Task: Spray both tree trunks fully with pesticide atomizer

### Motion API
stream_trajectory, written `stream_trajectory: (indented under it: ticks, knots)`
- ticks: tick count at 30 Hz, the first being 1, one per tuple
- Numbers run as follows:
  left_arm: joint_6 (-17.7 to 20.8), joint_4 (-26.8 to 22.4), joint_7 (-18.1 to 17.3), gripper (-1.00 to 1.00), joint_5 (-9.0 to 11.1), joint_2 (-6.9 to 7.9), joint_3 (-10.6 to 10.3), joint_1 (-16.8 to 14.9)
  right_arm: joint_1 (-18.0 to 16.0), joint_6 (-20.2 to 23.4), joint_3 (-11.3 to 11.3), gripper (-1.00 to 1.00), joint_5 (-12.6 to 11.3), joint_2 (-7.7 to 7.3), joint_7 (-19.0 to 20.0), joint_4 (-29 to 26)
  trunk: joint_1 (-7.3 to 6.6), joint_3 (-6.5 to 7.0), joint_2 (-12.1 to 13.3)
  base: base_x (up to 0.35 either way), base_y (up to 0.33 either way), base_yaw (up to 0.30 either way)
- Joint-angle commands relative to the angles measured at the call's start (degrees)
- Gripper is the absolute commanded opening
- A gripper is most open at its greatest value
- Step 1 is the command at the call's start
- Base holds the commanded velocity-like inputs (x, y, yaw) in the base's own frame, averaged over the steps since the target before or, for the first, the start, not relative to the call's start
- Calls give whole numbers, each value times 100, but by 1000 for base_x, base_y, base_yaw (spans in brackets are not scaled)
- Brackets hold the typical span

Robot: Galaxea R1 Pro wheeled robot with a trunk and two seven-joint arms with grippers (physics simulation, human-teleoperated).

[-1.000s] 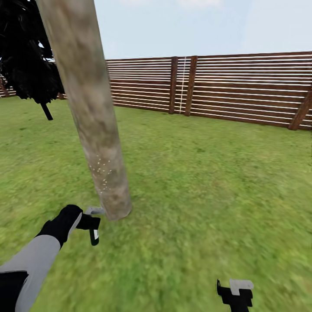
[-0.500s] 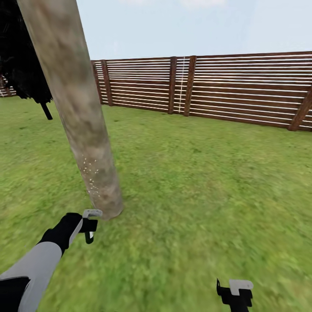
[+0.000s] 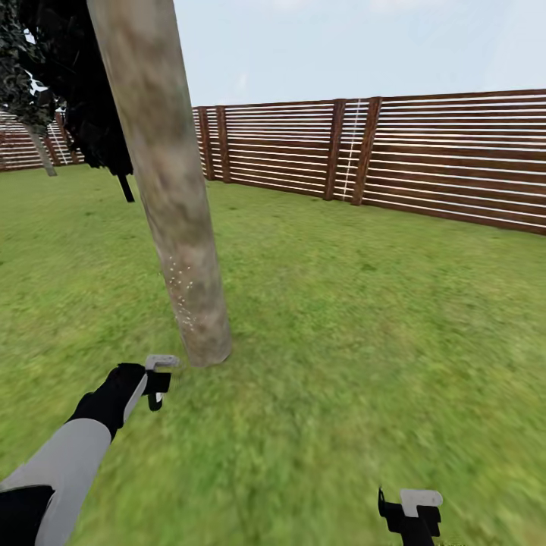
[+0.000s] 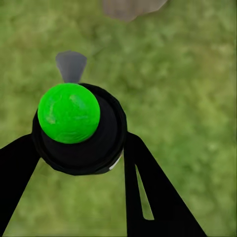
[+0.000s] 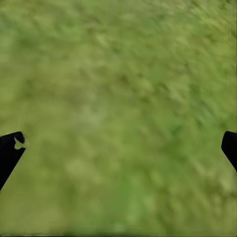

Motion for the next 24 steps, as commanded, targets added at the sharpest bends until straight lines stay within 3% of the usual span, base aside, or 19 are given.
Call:
stream_trajectory:
  ticks: [1,5,9,18,24]
  knots:
    - [48,-177,-33,-100,-63,-55,33,-2,-3,-10,-32,100,58,-2,-31,2,-4,-5,-2,-269,-196,276]
    - [57,-274,-18,-100,-89,-158,27,-2,-4,-10,-32,100,61,-2,-31,2,-4,-5,-2,-147,-230,276]
    - [71,-287,-16,-100,-91,-182,9,-26,-4,-10,-32,100,60,-6,-31,2,-4,-5,-2,148,-237,210]
    - [93,-280,-8,-100,-106,-224,20,-38,-4,-10,-33,100,61,-6,-31,2,-4,-5,-2,186,-224,10]
    - [93,-278,-8,-100,-117,-216,36,-30,-4,-10,-32,100,61,-6,-31,2,-4,-5,-2,26,-270,0]
